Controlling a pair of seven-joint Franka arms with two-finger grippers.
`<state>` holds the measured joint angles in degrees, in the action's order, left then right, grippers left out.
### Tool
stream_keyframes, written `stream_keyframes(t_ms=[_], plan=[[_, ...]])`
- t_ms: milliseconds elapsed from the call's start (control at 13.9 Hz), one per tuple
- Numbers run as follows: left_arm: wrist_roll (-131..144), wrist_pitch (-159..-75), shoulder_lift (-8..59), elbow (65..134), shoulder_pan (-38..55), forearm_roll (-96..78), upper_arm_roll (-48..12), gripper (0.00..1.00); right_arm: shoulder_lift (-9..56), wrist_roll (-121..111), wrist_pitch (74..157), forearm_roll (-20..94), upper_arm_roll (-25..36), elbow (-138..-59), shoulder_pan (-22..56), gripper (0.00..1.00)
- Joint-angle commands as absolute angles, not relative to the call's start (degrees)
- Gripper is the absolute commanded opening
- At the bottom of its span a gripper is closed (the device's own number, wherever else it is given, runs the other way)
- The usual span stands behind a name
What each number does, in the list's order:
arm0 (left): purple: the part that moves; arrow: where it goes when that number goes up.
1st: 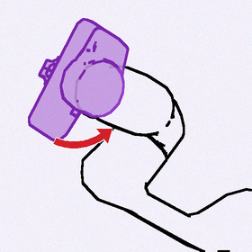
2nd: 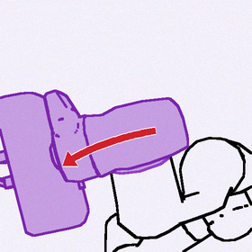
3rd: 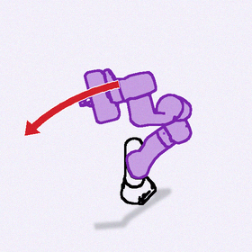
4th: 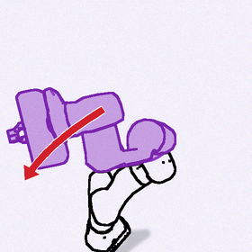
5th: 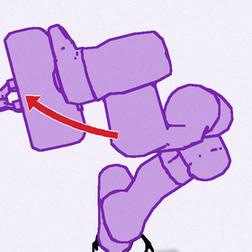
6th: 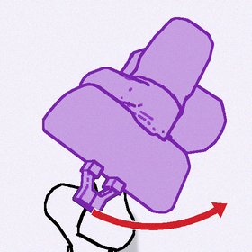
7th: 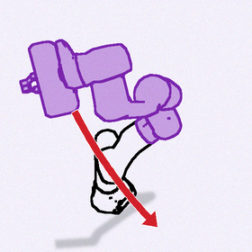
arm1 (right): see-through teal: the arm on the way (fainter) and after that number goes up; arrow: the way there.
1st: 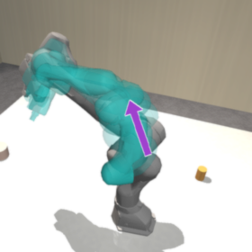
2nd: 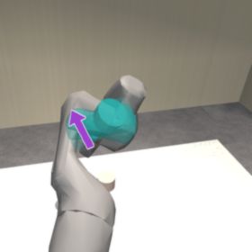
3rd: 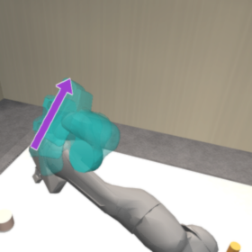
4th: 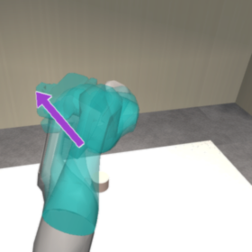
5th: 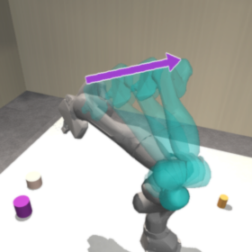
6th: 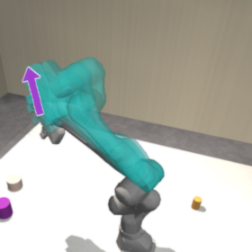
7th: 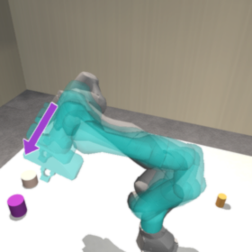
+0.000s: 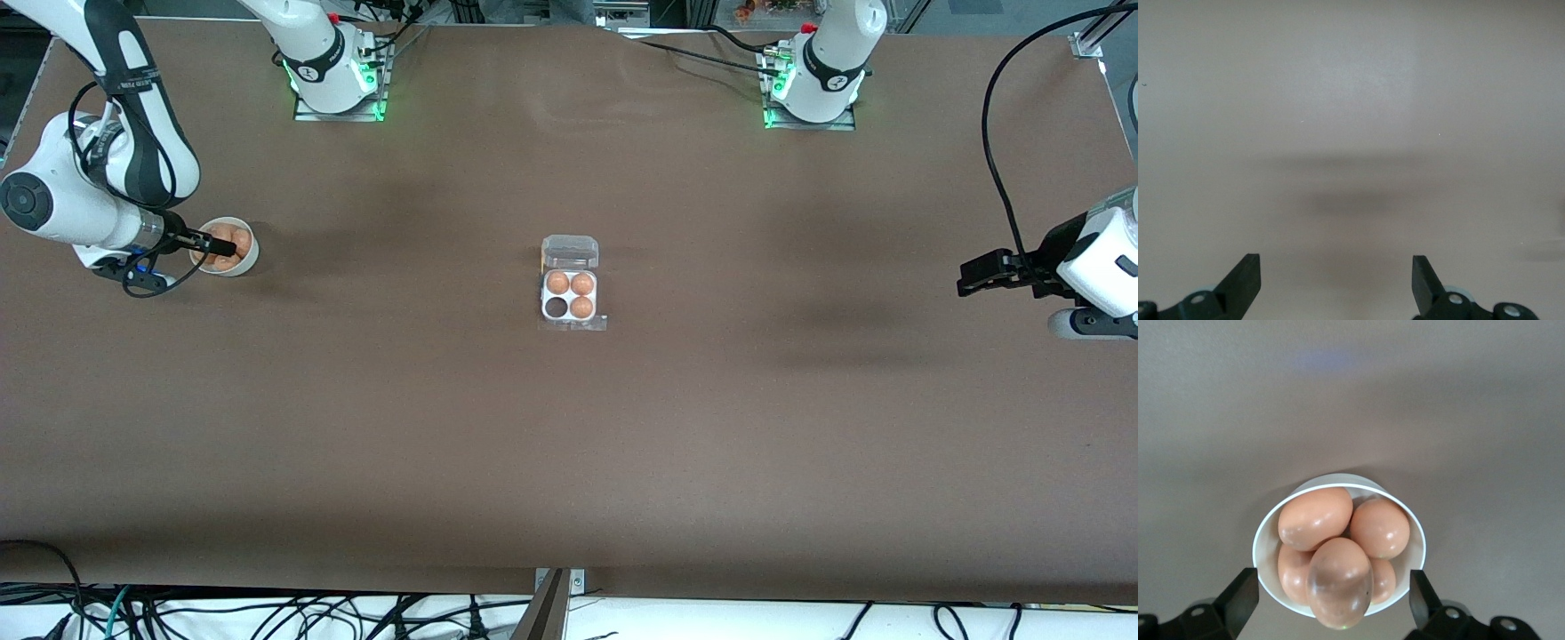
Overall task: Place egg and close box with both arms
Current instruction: 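Lower the right gripper and grasp one brown egg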
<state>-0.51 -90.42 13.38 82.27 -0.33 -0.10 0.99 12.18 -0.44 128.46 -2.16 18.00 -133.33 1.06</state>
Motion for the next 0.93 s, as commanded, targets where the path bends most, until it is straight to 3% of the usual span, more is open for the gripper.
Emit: stream_keyframes(t_ms=[0,288,863], plan=[[-1.3,-89.8,13.4,81.8,-0.4,-1.1,0.8,1.0,12.3,0.3,127.2,-2.7,18.1,-133.6,1.1,1.0],[-1.3,-89.8,13.4,82.0,-0.4,-1.1,0.8,1.0,12.9,0.3,126.2,-2.7,18.1,-133.3,1.1,0.99],[-1.3,-89.8,13.4,82.2,-0.4,-1.1,0.8,1.0,13.2,0.4,126.2,-2.7,18.1,-133.1,1.1,0.76]])
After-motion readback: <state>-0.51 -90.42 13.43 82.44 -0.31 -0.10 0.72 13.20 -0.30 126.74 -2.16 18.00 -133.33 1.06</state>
